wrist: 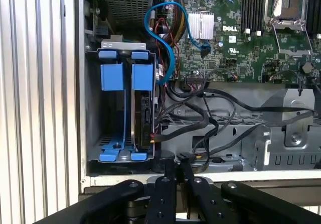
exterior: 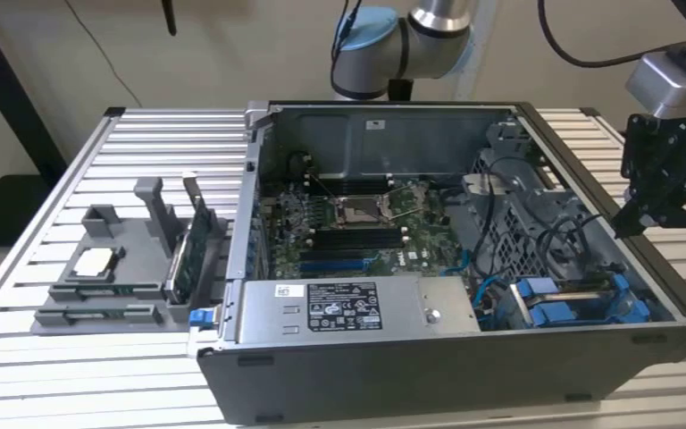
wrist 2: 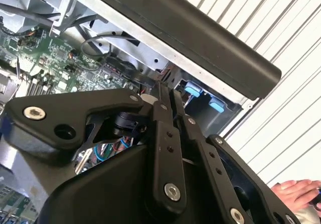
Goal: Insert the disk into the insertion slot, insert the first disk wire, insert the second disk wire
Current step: 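Insert the first disk wire, then insert the second disk wire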
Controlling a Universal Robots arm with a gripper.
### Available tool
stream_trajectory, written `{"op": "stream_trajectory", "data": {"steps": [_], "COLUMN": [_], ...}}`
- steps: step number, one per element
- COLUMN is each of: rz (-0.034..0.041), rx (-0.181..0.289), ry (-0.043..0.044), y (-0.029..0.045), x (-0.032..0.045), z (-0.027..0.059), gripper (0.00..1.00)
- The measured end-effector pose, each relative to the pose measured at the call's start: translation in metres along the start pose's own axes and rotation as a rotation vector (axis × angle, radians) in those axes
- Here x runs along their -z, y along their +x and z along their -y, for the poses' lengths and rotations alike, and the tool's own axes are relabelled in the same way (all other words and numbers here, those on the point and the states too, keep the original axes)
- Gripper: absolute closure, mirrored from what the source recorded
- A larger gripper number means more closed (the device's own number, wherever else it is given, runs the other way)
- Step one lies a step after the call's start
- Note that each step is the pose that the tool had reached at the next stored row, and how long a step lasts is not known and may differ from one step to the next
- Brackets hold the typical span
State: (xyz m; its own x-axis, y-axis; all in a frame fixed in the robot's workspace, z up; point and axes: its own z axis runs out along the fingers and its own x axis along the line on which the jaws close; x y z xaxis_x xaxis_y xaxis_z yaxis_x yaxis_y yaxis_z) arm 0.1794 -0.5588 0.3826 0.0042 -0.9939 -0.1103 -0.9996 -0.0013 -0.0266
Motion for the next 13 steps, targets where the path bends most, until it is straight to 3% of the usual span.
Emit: {"op": "stream_trajectory", "data": {"steps": [6,8,13], "rz": [0.0000,-0.0041,-0.0091], "rx": [-0.002,-0.002,-0.002], "ry": [0.0001,0.0002,0.0002], "y": [0.0001,0.0000,-0.0001], "x": [-0.0003,-0.0001,0.0003], "z": [-0.0005,-0.0017,-0.0108], "gripper": [0.84,0.84,0.84]}}
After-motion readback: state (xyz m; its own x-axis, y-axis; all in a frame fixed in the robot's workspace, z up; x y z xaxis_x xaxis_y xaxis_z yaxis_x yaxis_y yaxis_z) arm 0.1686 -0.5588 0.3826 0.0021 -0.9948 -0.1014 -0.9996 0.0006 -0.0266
